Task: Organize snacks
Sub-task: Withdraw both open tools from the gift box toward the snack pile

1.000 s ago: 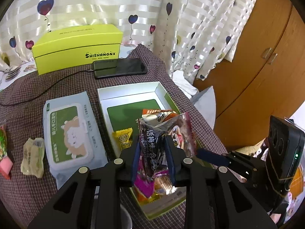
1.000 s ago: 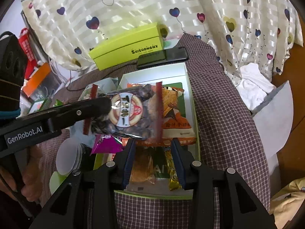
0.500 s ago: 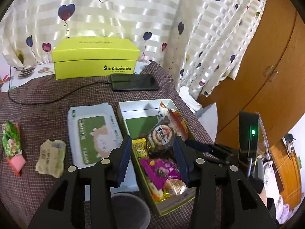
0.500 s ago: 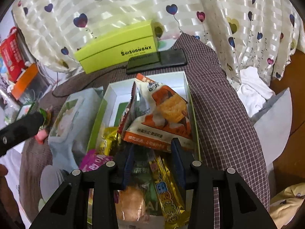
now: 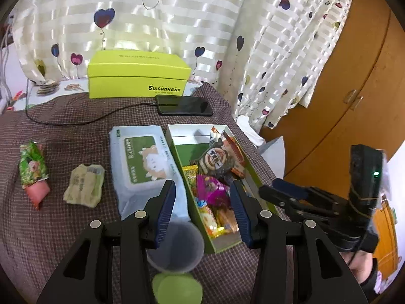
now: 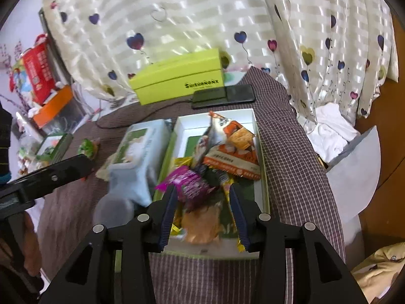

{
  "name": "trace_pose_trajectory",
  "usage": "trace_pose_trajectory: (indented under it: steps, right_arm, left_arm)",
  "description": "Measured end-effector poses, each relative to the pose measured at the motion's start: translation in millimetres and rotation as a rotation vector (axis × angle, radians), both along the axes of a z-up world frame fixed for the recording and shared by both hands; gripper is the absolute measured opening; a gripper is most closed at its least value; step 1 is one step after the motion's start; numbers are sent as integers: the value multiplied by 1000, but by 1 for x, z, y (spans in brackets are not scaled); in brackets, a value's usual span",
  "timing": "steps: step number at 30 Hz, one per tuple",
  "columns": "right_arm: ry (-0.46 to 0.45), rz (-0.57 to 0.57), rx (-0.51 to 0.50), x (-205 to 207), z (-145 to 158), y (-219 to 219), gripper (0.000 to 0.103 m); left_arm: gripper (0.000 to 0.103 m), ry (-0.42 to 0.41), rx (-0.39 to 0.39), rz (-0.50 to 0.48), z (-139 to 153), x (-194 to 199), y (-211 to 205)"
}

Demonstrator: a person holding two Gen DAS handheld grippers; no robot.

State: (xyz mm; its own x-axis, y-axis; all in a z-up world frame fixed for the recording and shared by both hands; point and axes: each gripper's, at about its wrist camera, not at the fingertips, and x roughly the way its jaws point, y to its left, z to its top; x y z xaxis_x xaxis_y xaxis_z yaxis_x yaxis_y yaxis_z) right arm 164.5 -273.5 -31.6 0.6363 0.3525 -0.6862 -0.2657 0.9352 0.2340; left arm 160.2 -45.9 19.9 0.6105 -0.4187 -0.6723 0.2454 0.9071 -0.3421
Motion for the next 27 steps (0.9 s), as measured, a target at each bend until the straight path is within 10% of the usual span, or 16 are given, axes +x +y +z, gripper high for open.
trace_pose_trajectory:
  steps: [27]
  right_arm:
    - [-56,116,-28,-74,36,44,45]
  left_arm:
    - [46,-61,58,123,14,-83,38]
